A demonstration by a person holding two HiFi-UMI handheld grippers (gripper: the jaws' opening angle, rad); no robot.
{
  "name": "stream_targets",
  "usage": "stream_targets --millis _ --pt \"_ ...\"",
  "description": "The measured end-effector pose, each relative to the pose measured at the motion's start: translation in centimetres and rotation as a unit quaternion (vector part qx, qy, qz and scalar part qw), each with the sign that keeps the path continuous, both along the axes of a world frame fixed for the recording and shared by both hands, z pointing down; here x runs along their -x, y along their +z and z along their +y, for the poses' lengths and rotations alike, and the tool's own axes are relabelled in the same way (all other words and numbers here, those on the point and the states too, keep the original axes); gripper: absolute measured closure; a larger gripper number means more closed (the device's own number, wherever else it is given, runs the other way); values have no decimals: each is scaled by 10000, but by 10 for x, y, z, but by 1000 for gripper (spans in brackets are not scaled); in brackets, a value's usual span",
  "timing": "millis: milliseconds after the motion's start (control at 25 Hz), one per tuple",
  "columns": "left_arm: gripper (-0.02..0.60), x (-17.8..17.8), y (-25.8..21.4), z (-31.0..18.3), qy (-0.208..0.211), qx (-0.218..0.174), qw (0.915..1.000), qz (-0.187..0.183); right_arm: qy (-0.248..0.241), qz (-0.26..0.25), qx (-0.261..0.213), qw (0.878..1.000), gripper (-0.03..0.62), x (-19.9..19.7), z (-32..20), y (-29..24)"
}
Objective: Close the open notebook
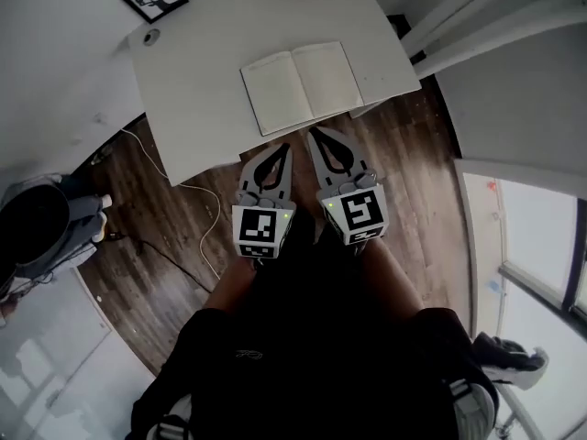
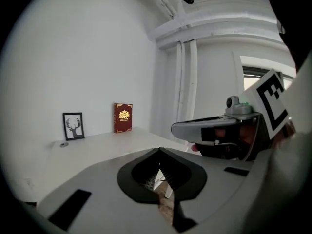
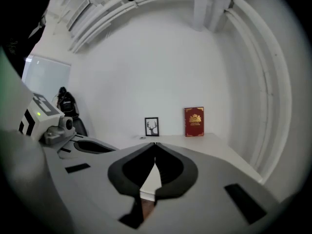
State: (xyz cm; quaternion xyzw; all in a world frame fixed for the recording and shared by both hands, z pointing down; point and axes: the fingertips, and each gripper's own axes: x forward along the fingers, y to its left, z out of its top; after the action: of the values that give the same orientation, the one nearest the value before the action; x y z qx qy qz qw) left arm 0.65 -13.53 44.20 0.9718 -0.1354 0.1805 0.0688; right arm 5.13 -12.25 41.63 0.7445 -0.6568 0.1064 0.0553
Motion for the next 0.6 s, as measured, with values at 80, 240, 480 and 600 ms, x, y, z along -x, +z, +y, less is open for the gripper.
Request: stream_targets --millis 80,240,480,600 --pt "578 -9 8 1 349 86 9993 -97 492 -288 119 9983 572 -16 10 12" --pt "578 -36 24 11 754 128 9969 -173 1154 -713 316 9903 572 -51 36 36" --pt "578 -95 55 22 1139 35 9921 -528 1692 -1327 439 9756 572 -101 57 80" --pt "578 -114 71 18 1139 148 9913 -644 1869 -1464 603 9695 572 -123 54 100"
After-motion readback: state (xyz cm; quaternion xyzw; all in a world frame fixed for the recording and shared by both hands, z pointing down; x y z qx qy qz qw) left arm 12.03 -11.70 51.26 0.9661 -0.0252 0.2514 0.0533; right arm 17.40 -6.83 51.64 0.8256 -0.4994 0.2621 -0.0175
